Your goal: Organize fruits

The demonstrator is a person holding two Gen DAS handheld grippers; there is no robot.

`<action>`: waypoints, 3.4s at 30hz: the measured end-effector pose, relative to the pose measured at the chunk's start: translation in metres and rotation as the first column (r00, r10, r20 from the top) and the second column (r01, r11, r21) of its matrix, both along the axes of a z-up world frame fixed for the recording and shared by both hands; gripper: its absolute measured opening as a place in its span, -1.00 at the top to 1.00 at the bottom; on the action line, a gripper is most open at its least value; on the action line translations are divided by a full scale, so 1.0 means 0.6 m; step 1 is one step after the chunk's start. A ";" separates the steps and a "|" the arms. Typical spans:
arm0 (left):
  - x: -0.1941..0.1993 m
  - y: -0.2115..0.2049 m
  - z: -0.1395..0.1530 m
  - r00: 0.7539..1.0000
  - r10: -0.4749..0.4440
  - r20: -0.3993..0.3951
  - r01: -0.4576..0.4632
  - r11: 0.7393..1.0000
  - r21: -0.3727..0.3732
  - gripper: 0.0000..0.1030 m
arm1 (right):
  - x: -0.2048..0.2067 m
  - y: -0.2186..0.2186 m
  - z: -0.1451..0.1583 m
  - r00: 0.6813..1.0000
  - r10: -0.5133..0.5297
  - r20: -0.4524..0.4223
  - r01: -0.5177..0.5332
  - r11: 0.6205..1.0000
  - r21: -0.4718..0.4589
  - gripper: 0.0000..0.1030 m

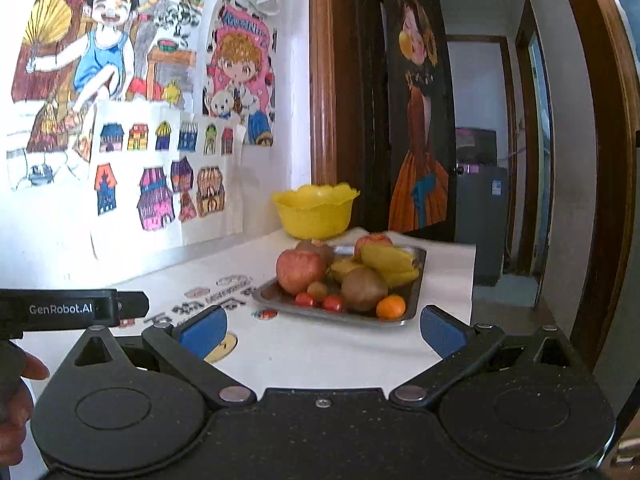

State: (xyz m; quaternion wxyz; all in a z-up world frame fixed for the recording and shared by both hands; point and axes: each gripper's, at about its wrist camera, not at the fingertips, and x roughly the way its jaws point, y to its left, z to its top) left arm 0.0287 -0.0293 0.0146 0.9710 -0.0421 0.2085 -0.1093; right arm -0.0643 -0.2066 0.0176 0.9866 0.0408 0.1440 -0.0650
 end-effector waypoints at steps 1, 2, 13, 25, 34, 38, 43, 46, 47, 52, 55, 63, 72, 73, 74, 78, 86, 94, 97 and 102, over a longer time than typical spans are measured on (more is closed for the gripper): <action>0.001 0.001 -0.002 1.000 0.000 -0.004 0.000 1.000 0.003 -0.99 | 0.002 0.001 -0.002 1.000 0.002 -0.012 -0.002 1.000 0.008 -0.99; 0.001 0.001 -0.005 1.000 0.002 -0.009 -0.002 1.000 0.005 -0.99 | 0.004 0.002 -0.005 1.000 0.000 -0.023 0.000 1.000 0.015 -0.99; 0.008 0.007 -0.027 1.000 0.016 -0.015 -0.015 1.000 0.011 -0.99 | 0.016 0.013 -0.021 1.000 -0.023 -0.014 0.023 1.000 0.013 -0.99; -0.005 0.020 -0.035 0.999 0.024 0.028 -0.023 1.000 -0.012 -0.99 | 0.020 0.015 -0.028 0.999 -0.043 -0.010 0.043 0.999 -0.003 -0.99; -0.013 0.027 -0.039 0.999 0.025 0.038 -0.024 1.000 -0.015 -0.99 | 0.020 0.015 -0.030 0.999 -0.037 -0.013 0.037 0.999 0.001 -0.99; -0.015 0.029 -0.041 0.999 0.026 0.036 -0.026 1.000 -0.015 -0.99 | 0.020 0.013 -0.030 0.999 -0.035 -0.017 0.035 0.999 0.005 -0.99; -0.018 0.027 -0.043 0.999 0.022 0.040 -0.022 1.000 0.003 -0.99 | 0.020 0.013 -0.030 0.999 -0.033 -0.018 0.034 0.999 0.006 -0.99; -0.019 0.026 -0.044 0.999 0.021 0.036 -0.021 1.000 0.002 -0.99 | 0.020 0.013 -0.030 0.999 -0.033 -0.018 0.034 0.999 0.005 -0.99; -0.019 0.026 -0.044 0.999 0.021 0.037 -0.021 1.000 0.003 -0.99 | 0.020 0.013 -0.030 0.999 -0.033 -0.018 0.033 0.999 0.005 -0.99; -0.019 0.026 -0.044 0.999 0.022 0.037 -0.022 1.000 0.003 -0.99 | 0.021 0.013 -0.031 0.999 -0.029 -0.019 0.029 1.000 0.007 -0.99; -0.020 0.026 -0.043 0.999 0.021 0.037 -0.021 1.000 0.004 -0.99 | 0.020 0.013 -0.032 0.999 -0.030 -0.021 0.030 1.000 0.008 -0.99; -0.022 0.025 -0.042 0.999 0.020 0.043 -0.020 1.000 0.008 -0.99 | 0.020 0.017 -0.035 0.999 -0.024 -0.027 0.025 1.000 0.008 -0.99; -0.025 0.024 -0.042 0.999 0.016 0.044 -0.016 1.000 0.014 -0.99 | 0.021 0.017 -0.033 0.999 -0.022 -0.029 0.022 1.000 0.010 -0.99; -0.025 0.024 -0.041 0.999 0.015 0.044 -0.016 1.000 0.015 -0.99 | 0.020 0.017 -0.033 0.999 -0.023 -0.029 0.023 1.000 0.010 -0.99; -0.025 0.024 -0.042 0.999 0.015 0.044 -0.016 1.000 0.015 -0.99 | 0.020 0.017 -0.033 0.999 -0.023 -0.029 0.024 1.000 0.010 -0.99; -0.025 0.024 -0.042 0.999 0.016 0.043 -0.016 1.000 0.016 -0.99 | 0.021 0.016 -0.033 0.999 -0.022 -0.029 0.022 1.000 0.012 -0.99; -0.025 0.024 -0.043 0.999 0.018 0.041 -0.019 1.000 0.021 -0.99 | 0.019 0.015 -0.034 1.000 -0.019 -0.024 0.020 0.999 0.033 -0.99; -0.026 0.024 -0.043 0.999 0.019 0.040 -0.020 1.000 0.021 -0.99 | 0.019 0.014 -0.034 1.000 -0.019 -0.025 0.020 0.999 0.032 -0.99; -0.025 0.024 -0.043 0.999 0.018 0.040 -0.019 1.000 0.022 -0.99 | 0.019 0.015 -0.034 1.000 -0.019 -0.025 0.020 0.999 0.032 -0.99; -0.026 0.024 -0.044 0.999 0.019 0.039 -0.019 1.000 0.022 -0.99 | 0.019 0.015 -0.034 0.999 -0.019 -0.025 0.020 0.999 0.031 -0.99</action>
